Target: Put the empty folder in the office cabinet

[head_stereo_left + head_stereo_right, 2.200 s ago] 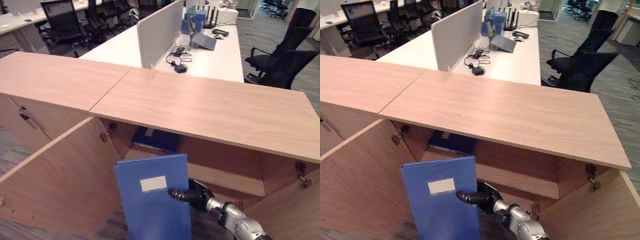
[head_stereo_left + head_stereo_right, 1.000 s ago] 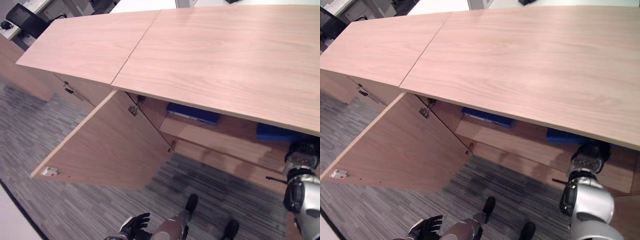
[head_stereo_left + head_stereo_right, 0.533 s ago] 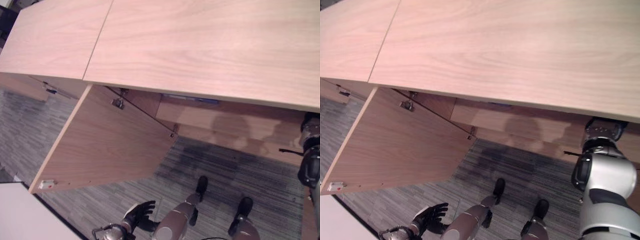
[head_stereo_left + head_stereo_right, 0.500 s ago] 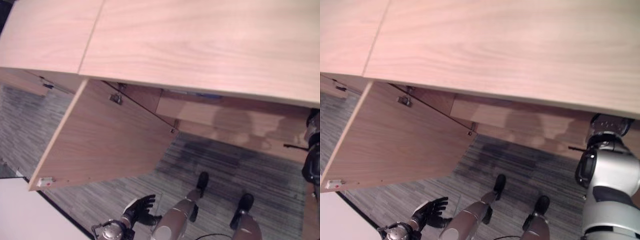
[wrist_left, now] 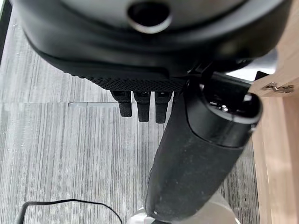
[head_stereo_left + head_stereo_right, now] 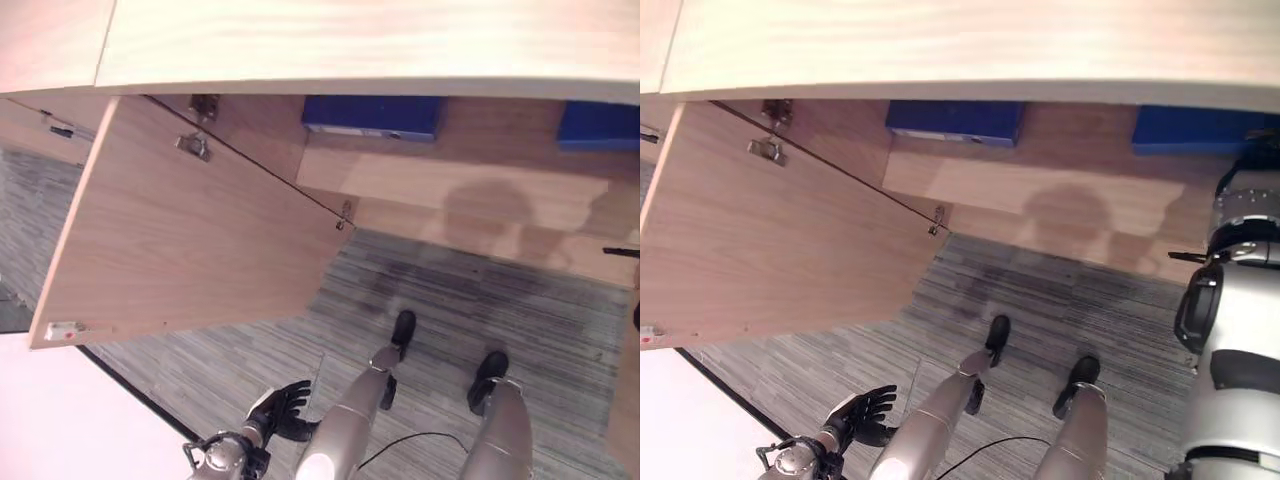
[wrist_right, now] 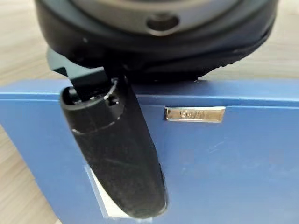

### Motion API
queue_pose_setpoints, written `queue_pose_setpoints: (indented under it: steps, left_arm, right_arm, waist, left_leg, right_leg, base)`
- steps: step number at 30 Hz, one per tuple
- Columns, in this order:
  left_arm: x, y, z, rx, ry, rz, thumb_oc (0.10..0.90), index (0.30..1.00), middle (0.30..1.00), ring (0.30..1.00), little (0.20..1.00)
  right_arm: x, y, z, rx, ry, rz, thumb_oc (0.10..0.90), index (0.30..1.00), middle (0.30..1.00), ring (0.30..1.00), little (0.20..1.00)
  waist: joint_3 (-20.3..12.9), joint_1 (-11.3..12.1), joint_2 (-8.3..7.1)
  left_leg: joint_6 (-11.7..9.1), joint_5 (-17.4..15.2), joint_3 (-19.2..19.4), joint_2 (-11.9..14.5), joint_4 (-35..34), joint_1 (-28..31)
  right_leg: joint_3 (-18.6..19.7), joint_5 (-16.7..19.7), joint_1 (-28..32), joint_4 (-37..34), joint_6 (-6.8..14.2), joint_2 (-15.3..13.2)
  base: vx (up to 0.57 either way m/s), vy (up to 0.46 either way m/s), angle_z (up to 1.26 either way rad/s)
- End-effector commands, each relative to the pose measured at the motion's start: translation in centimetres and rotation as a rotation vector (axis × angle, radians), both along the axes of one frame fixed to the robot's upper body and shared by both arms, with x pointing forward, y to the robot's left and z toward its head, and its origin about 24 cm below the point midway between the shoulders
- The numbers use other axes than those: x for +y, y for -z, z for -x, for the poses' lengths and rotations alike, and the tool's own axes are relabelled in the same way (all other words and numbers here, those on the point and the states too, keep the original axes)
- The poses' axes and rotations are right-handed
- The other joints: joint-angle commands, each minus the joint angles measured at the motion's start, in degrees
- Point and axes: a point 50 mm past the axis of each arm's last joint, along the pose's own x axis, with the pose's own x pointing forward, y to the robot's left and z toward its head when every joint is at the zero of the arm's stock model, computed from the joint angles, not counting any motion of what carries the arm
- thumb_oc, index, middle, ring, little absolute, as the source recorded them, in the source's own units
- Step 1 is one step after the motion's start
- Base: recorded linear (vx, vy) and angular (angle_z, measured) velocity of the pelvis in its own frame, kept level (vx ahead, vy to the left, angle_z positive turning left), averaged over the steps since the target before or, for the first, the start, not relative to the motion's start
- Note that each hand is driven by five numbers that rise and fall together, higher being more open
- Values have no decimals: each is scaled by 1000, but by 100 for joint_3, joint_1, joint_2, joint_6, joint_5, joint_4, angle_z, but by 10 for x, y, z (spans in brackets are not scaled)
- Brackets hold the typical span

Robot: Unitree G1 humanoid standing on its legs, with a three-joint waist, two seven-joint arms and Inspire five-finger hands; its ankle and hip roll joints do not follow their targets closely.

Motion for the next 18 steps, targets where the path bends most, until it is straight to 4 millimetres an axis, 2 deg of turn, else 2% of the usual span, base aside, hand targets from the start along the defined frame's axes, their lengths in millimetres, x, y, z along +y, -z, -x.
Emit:
queue_pose_setpoints:
  steps: [1, 3, 8, 14, 16, 18]
  left_arm:
    - [39, -5, -1, -19, -136, -83, 800, 900, 900, 900, 900]
    - [40, -7, -2, -32, -132, -109, 800, 900, 900, 900, 900]
    - [43, -7, -5, -35, -141, -146, 800, 900, 900, 900, 900]
    - [46, -7, -7, -39, -138, -197, 800, 900, 900, 900, 900]
    - [47, -8, -10, -40, -139, -209, 800, 900, 900, 900, 900]
    - [45, -5, -8, -31, -142, -211, 800, 900, 900, 900, 900]
  right_arm:
    - [-19, -51, 24, 22, 107, 251, 800, 900, 900, 900, 900]
    - [-12, -49, 18, 63, 88, 229, 800, 900, 900, 900, 900]
    - [-13, -42, 18, 149, 88, 189, 800, 900, 900, 900, 900]
    - [-9, -36, 14, 260, 64, 141, 800, 900, 900, 900, 900]
    - [-14, -30, 19, 323, 65, 131, 800, 900, 900, 900, 900]
    - [-11, -29, 16, 329, 55, 122, 800, 900, 900, 900, 900]
  waist:
    - [-170, 123, -90]
    - [-171, 109, -146]
    - [-102, 70, -174]
    - [-73, 55, -311]
    - [-44, 72, -304]
    - [-45, 71, -312]
  left_leg:
    - [-163, -1401, 261, 192, 568, 448]
    - [-123, -1420, 286, 191, 426, 541]
    - [-105, -1428, 238, 160, 397, 673]
    - [-101, -1315, 190, 184, 209, 772]
    - [-140, -1226, 137, 184, 106, 829]
    - [-142, -1189, 110, 194, 30, 869]
  right_leg:
    - [232, -104, 407, -674, 506, 301]
    - [196, -120, 523, -829, 505, 342]
    - [154, -117, 682, -899, 513, 353]
    - [105, -17, 815, -1114, 497, 383]
    - [13, -1, 930, -1195, 480, 369]
    - [-34, 8, 1011, -1257, 467, 364]
  base:
    - [40, 45, -7]
    - [22, 0, -11]
    - [11, 2, -7]
    - [-7, -3, 0]
    - [-45, -62, -3]
    - [-39, -32, 11]
